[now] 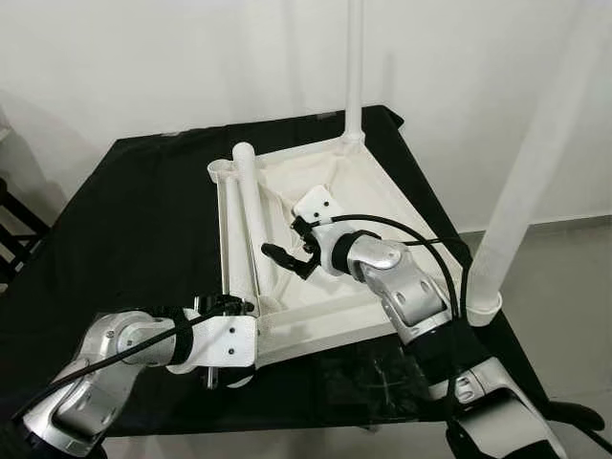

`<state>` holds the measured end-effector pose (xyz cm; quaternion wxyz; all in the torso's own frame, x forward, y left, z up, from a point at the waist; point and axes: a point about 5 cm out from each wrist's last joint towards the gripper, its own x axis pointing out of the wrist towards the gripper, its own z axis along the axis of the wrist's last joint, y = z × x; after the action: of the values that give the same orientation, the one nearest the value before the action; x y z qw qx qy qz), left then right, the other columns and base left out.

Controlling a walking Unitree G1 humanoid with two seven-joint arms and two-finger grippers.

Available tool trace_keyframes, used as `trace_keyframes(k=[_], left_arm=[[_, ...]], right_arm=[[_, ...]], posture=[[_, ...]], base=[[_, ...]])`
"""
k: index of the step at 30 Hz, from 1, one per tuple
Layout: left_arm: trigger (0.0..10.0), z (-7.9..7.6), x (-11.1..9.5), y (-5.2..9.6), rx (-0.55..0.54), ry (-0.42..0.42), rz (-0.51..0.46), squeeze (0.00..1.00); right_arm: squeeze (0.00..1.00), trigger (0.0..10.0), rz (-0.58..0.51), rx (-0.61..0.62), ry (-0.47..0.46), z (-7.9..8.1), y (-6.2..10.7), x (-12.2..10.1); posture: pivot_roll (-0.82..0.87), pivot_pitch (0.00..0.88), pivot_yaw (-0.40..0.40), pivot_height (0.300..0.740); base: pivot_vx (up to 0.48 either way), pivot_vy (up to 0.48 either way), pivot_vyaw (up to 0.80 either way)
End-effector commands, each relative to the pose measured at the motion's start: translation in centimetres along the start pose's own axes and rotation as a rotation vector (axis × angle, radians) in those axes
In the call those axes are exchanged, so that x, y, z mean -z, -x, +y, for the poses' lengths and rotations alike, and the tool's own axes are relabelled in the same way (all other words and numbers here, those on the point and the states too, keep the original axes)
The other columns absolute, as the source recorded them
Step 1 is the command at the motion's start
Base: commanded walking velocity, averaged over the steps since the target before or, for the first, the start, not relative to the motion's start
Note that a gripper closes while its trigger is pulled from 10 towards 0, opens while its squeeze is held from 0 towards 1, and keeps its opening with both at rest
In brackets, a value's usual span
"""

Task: Building children table

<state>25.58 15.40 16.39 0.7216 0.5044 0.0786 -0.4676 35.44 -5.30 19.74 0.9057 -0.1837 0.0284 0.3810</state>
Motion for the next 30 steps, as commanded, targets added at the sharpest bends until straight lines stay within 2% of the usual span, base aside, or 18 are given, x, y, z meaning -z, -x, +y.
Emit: trace_keyframes(k=[1,4,6,8,10,12,15,19,20,21,24,26,30], left_arm=[[10.0,-0.1,2.1,-0.2,-0.027,0.003,0.131,0.0],[10.0,1.0,1.8,-0.5,-0.121,0.001,0.118,0.0],[10.0,1.0,1.8,-0.5,-0.121,0.001,0.118,0.0],[10.0,1.7,1.3,-0.3,-0.146,0.013,0.076,0.0],[10.0,1.6,0.8,0.4,-0.078,0.029,0.025,0.0],[10.0,0.7,0.8,1.4,0.041,0.038,0.011,0.0],[10.0,0.5,0.9,1.9,0.074,0.045,0.012,0.0],[10.0,1.4,1.2,2.4,0.018,0.041,0.028,0.0],[10.0,2.9,1.8,2.5,-0.096,0.027,0.06,0.0],[10.0,3.6,2.1,2.3,-0.155,0.024,0.074,0.0],[10.0,3.9,2.2,2.2,-0.19,0.023,0.08,0.0],[10.0,4.1,2.8,1.7,-0.232,0.012,0.118,0.0],[10.0,3.4,3.5,0.9,-0.239,0.036,0.143,0.0]], right_arm=[[0.0,10.0,0.02,-0.007,-0.008,0.4,-0.2,0.4],[0.0,10.0,0.02,-0.007,-0.008,0.4,-0.2,0.5],[0.0,10.0,0.02,-0.007,-0.008,0.4,-0.2,0.5],[0.0,10.0,0.02,-0.008,-0.008,0.4,-0.2,0.5],[0.0,10.0,0.02,-0.009,-0.009,0.4,-0.2,0.4],[0.0,10.0,0.021,-0.008,-0.01,0.4,-0.3,0.5],[0.0,10.0,0.022,-0.008,-0.01,0.4,-0.3,0.5],[0.0,10.0,0.022,-0.008,-0.011,0.4,-0.3,0.5],[0.0,10.0,0.023,-0.008,-0.011,0.4,-0.3,0.5],[0.0,10.0,0.023,-0.01,-0.012,0.5,-0.3,0.5],[0.0,10.0,0.023,-0.012,-0.012,0.5,-0.3,0.5],[0.0,10.0,0.024,-0.013,-0.011,0.5,-0.3,0.5],[0.0,10.0,0.028,-0.008,-0.011,0.4,-0.3,0.6]], posture=[[-0.02,0.065,0.11,0.74],[-0.02,0.065,0.11,0.74],[-0.02,0.065,0.11,0.74],[-0.02,0.066,0.109,0.74],[-0.02,0.067,0.109,0.74],[-0.02,0.066,0.109,0.74],[-0.02,0.066,0.11,0.74],[-0.02,0.066,0.109,0.74],[-0.02,0.067,0.108,0.74],[-0.02,0.068,0.108,0.74],[-0.02,0.068,0.106,0.74],[-0.02,0.071,0.105,0.74],[-0.02,0.071,0.106,0.74]], base=[[0.0,0.0,0.0],[0.0,0.0,0.0],[0.0,0.0,0.0],[0.0,0.0,0.0],[0.0,0.0,0.0],[0.0,0.0,0.0],[0.0,0.0,0.0],[0.0,0.0,0.0],[0.0,0.0,0.0],[0.0,0.0,0.0],[0.0,0.0,0.0],[0.0,0.0,0.0],[0.0,0.0,0.0]])
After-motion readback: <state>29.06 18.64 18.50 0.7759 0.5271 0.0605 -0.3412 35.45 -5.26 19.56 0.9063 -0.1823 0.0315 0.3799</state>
